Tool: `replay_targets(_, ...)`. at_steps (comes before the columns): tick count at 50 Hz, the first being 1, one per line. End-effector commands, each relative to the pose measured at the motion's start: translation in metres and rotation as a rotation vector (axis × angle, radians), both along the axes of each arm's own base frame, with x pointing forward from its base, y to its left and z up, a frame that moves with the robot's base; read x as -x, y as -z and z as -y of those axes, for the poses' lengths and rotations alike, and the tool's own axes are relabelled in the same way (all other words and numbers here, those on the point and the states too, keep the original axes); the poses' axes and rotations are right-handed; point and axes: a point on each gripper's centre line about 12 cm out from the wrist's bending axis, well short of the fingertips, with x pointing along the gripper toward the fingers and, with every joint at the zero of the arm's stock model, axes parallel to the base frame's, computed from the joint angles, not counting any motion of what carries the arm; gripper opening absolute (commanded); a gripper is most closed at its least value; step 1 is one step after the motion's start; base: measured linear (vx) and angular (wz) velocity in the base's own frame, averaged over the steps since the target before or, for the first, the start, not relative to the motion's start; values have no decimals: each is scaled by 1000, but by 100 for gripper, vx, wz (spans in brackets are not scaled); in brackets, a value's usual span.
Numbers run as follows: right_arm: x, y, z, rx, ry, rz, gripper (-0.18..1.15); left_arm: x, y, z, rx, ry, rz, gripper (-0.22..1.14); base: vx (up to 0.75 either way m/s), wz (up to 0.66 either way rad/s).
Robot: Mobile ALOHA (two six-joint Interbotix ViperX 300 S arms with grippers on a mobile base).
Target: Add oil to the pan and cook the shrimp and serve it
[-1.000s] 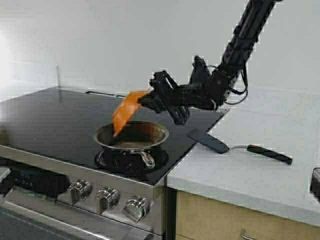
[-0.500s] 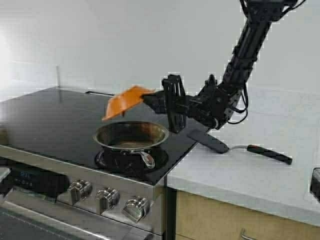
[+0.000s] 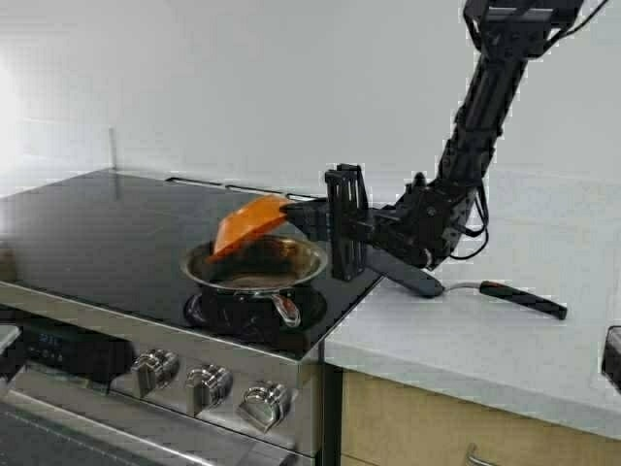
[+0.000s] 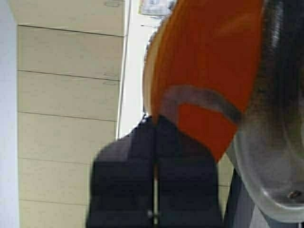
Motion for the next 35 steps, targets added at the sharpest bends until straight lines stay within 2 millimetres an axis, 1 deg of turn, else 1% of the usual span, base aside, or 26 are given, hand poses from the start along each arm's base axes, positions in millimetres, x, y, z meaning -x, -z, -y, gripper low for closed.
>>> replay_targets(1,-2,-4,-4,14,-23,-5,6,-1,-5,0,0,0,11,3,0,0)
replay_targets(3,-2,-3,-3,15,-26,-8,6,-1,-5,0,-1,0,11,3,0,0)
replay_targets(7,-1,-15,-7,-1,-40,22,6,-1,-4,0,-1,0,11,3,0,0)
replay_targets(10,-3,-20,-8,-5,-40,34,6,-1,-4,0,-1,0,9,3,0,0)
replay_targets(18,-5,-23,-8,-15,-36,41,6,-1,-4,0,-1,0,9,3,0,0)
replay_targets(23,-6,-31,-9,-32,-39,67,6,-1,-5,0,-3,0,11,3,0,0)
replay_targets(28,-7,-48,-9,-38,-40,112,6,-1,-4,0,-1,0,9,3,0,0)
replay_targets(35,-7,-83,-9,-18,-33,211,6,-1,-5,0,-1,0,11,3,0,0)
